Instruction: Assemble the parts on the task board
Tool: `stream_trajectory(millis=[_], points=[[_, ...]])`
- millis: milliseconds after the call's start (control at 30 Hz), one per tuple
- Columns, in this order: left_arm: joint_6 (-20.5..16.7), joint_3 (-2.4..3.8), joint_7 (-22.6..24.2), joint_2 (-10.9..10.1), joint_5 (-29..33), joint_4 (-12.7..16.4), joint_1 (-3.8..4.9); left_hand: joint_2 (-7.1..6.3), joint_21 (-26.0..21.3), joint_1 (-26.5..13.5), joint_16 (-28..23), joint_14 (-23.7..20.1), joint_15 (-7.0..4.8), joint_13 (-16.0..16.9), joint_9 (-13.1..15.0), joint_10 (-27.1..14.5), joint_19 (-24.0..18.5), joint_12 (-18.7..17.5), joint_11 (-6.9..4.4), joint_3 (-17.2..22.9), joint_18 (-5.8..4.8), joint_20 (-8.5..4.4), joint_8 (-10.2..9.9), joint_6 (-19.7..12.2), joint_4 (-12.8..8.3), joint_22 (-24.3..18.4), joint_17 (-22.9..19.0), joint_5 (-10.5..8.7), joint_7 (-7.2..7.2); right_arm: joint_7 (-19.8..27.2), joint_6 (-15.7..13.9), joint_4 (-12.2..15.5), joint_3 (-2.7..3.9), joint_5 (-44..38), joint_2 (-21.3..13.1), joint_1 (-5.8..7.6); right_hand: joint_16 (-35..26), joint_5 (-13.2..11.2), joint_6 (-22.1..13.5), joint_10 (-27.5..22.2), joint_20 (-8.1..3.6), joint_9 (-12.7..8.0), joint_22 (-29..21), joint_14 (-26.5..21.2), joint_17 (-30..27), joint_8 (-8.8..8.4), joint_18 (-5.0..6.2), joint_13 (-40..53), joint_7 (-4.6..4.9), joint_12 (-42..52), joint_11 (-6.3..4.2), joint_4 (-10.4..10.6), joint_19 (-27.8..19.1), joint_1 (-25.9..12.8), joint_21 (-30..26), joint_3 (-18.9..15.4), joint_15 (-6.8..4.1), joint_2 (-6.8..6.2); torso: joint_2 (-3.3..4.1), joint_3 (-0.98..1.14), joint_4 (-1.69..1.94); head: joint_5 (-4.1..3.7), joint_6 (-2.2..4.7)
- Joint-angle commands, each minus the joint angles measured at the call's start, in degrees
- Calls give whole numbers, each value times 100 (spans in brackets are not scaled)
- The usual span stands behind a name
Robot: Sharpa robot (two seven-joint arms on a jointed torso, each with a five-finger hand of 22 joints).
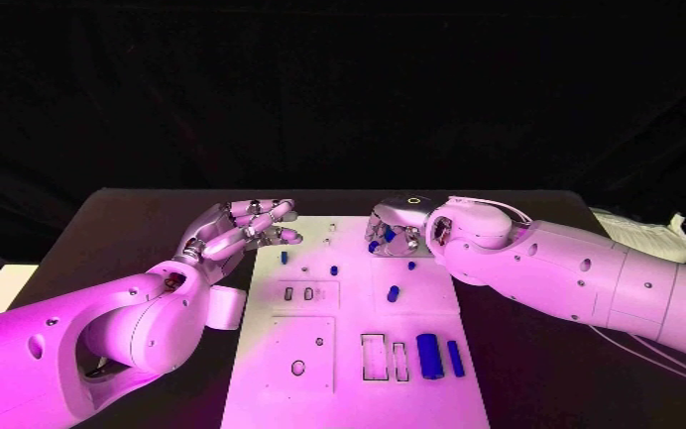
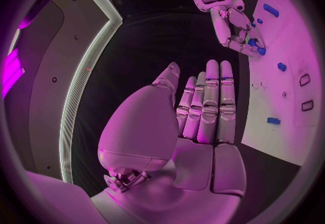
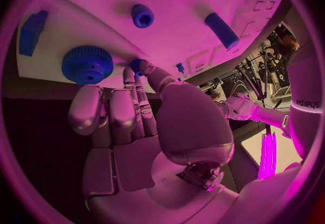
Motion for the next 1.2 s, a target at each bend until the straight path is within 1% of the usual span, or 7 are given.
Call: stream_trajectory(millis=[33, 133, 333, 433, 600, 867, 1200], points=[[99, 5, 5, 3, 6, 11, 8, 16, -18, -35, -38, 4, 27, -5, -7, -11, 29, -37, 30, -36, 20, 25, -39, -11, -2, -9, 5, -16, 35, -7, 158, -18, -6, -124, 22, -5, 63, -39, 71, 63, -10, 11, 80, 215, 69, -13, -122, 2, 0, -10, -12, 13, 45, 35, 64, 60, 30, -44, 14, -4, 4, 4, -6], [102, 5, -1, 3, 6, 11, 8, 16, -18, -35, -38, 4, 27, -5, -7, -11, 29, -37, 30, -36, 20, 25, -39, -11, -2, -9, 5, -16, 35, -11, 182, -32, -8, -142, 30, -7, 169, -72, 166, 164, -23, 30, 235, 228, 200, 16, -143, 13, -25, 8, -42, 41, 85, 76, 169, 128, 5, -11, 17, -6, 6, 4, -15], [105, 5, -10, -3, 7, 11, 8, 21, -19, -33, -40, 7, 28, -5, -7, -16, 33, -46, 32, -36, 20, 26, -46, -16, -4, -10, 11, -15, 37, -27, 84, -33, -10, -238, 38, -10, 353, -430, 462, 470, -89, 107, 879, 242, 416, 105, -248, 49, -109, 46, -143, 55, 307, 286, 564, 377, -83, 160, 29, -10, 12, 2, -11], [106, 5, -12, -3, 7, 11, 8, 21, -19, -33, -40, 7, 28, -5, -7, -16, 33, -46, 32, -36, 20, 26, -46, -16, -4, -10, 11, -15, 37, -37, -13, -31, -10, -272, 44, -10, 389, -478, 521, 538, -109, 134, 968, 235, 447, 106, -262, 53, -113, 25, -158, 70, 326, 332, 629, 463, -95, 206, 35, -11, 18, -5, -2], [105, 5, -22, -6, 7, 13, 8, 28, -19, -31, -43, 10, 29, -5, -7, -21, 36, -53, 34, -33, 20, 26, -52, -20, -6, -12, 17, -14, 40, -46, -261, 1, -10, -287, 40, -11, 418, -491, 565, 588, -115, 159, 1014, 229, 470, 104, -268, 56, -126, 10, -169, 139, 327, 270, 665, 465, -101, 176, 41, -18, 23, -12, -5], [103, 5, -29, -8, 8, -18, 8, 39, -21, -23, -47, 11, 29, -4, -7, -25, 38, -62, 35, -28, 20, 27, -59, -22, -10, -14, 24, -12, 41, -200, -937, 135, 8, -191, 21, -7, 421, -496, 563, 586, -121, 177, 1048, 211, 450, 70, -271, 44, -135, -17, -175, 229, 318, 210, 695, 480, -111, 133, 50, -26, 33, -14, 36], [113, 5, -31, 0, 9, -25, 8, 46, -26, -13, -60, 1, 33, -4, -6, -30, 36, -74, 38, -24, 19, 29, -68, -26, -18, -19, 32, -11, 42, -365, -1305, 6, 20, -168, 216, 9, 432, -495, 538, 548, -116, 180, 1065, 204, 462, 38, -274, 31, -111, -25, -157, 249, 312, 215, 707, 515, -102, 110, 69, -29, 50, -1, 63]])
